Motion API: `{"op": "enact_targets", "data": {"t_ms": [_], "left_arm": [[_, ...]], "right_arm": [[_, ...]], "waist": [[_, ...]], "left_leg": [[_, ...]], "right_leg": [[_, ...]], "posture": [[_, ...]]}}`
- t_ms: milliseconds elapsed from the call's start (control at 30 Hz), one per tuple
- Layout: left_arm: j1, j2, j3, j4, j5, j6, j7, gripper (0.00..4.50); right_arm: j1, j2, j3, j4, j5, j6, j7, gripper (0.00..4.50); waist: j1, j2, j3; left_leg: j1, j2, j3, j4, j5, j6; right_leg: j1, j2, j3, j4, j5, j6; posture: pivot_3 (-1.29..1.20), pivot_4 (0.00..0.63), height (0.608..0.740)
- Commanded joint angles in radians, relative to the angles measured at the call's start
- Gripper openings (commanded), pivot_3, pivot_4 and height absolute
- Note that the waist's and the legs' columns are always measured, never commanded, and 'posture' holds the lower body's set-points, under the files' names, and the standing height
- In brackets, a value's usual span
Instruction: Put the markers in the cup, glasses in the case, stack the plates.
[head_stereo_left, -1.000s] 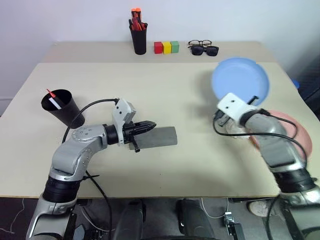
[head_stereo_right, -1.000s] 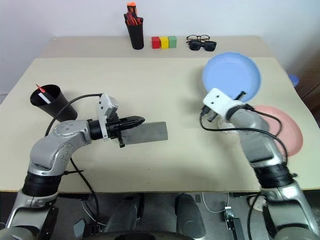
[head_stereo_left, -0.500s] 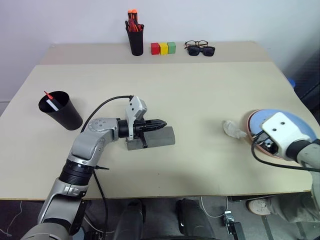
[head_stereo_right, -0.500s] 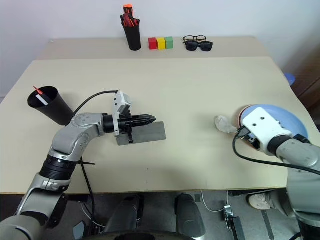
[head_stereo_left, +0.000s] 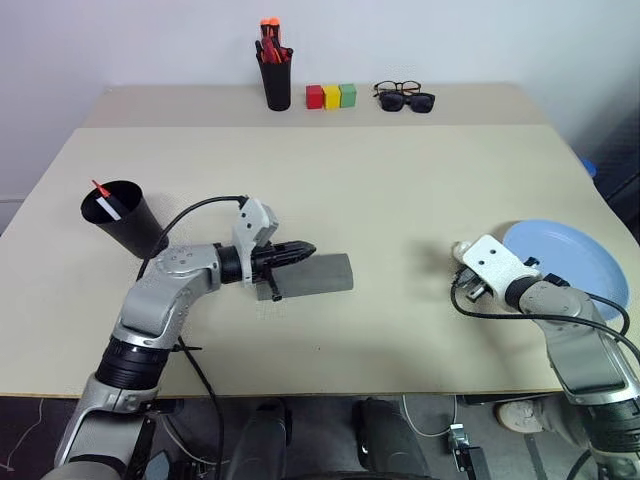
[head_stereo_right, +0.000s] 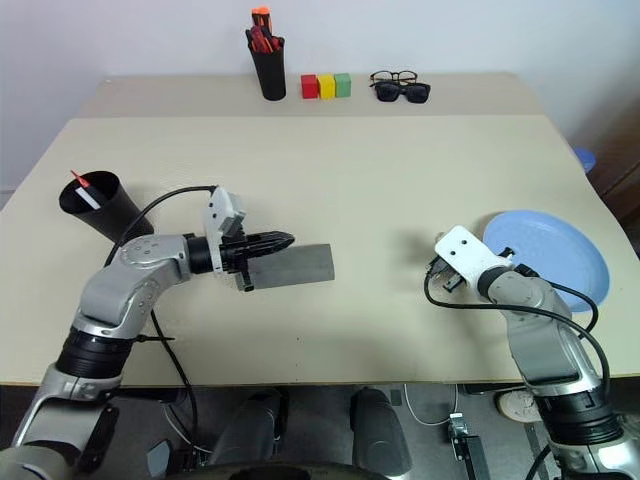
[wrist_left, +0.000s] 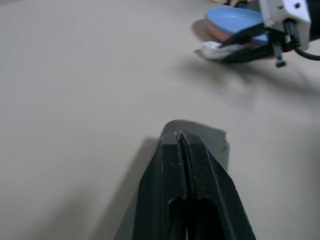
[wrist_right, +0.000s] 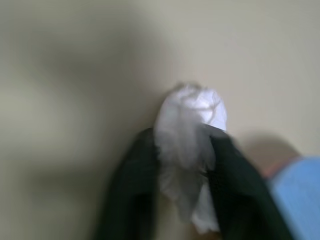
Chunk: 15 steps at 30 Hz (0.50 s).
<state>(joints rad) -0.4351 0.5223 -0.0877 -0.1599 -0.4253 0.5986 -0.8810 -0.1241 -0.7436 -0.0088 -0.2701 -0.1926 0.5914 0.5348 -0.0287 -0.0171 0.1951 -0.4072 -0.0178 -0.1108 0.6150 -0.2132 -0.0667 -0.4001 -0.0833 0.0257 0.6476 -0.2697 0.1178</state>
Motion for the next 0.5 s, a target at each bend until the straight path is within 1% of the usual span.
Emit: {"op": "enact_targets", "data": {"t_ms": [33, 133, 267, 300, 367, 433, 500], "left_arm": [[0.014, 0.010, 0.030, -0.040, -0.019, -0.005, 0.002, 0.00], [0.034, 0.020, 0.043, -0.035, -0.020, -0.010, -0.002, 0.00], [0.052, 0.016, 0.094, -0.018, -0.036, -0.008, 0.019, 0.00], [0.060, 0.017, 0.107, -0.017, -0.037, -0.012, 0.025, 0.00], [0.071, 0.015, 0.118, -0.023, -0.033, -0.024, 0.036, 0.00], [0.103, 0.025, 0.140, -0.045, -0.018, -0.056, 0.048, 0.00], [0.135, 0.044, 0.153, -0.057, 0.004, -0.085, 0.060, 0.00]], "right_arm": [[-0.011, -0.035, -0.053, -0.062, -0.016, 0.001, -0.012, 0.06], [-0.011, -0.070, -0.100, -0.133, -0.020, 0.042, -0.005, 0.06], [-0.013, -0.132, -0.217, -0.178, -0.033, 0.156, -0.006, 0.06], [0.019, -0.173, -0.231, -0.163, -0.054, 0.160, 0.005, 0.32], [0.058, -0.227, -0.242, -0.125, -0.076, 0.144, 0.014, 1.01], [0.068, -0.254, -0.242, -0.104, -0.078, 0.132, 0.016, 1.95], [0.059, -0.266, -0.227, -0.093, -0.076, 0.094, 0.019, 3.05]], "waist": [[0.003, 0.000, 0.000], [0.009, 0.000, 0.000], [0.015, 0.000, 0.000], [0.016, 0.000, 0.000], [0.018, 0.000, 0.000], [0.015, 0.000, 0.000], [0.007, 0.000, 0.000]], "left_leg": [[0.000, 0.000, 0.000, 0.000, 0.000, 0.000], [0.000, 0.000, 0.000, 0.000, 0.000, 0.000], [-0.001, 0.000, 0.000, 0.000, 0.000, 0.000], [-0.001, 0.000, 0.000, 0.000, 0.000, 0.000], [-0.001, -0.001, 0.000, 0.000, 0.000, 0.000], [-0.001, -0.001, 0.000, 0.000, 0.000, 0.001], [0.000, 0.000, 0.001, 0.000, 0.000, 0.001]], "right_leg": [[0.000, 0.000, 0.000, 0.000, 0.000, 0.000], [0.000, 0.000, 0.000, 0.000, 0.000, 0.000], [0.000, 0.000, 0.000, 0.000, 0.000, 0.000], [0.000, 0.000, 0.000, -0.001, 0.000, 0.000], [0.000, -0.001, 0.000, -0.002, 0.000, 0.000], [0.001, -0.001, 0.000, -0.002, 0.000, 0.000], [0.000, -0.001, 0.000, -0.002, 0.000, 0.000]], "posture": [[0.00, 0.150, 0.740], [0.00, 0.150, 0.740], [0.00, 0.150, 0.740], [0.00, 0.150, 0.740], [0.00, 0.150, 0.740], [0.00, 0.150, 0.740], [0.00, 0.150, 0.740]]}}
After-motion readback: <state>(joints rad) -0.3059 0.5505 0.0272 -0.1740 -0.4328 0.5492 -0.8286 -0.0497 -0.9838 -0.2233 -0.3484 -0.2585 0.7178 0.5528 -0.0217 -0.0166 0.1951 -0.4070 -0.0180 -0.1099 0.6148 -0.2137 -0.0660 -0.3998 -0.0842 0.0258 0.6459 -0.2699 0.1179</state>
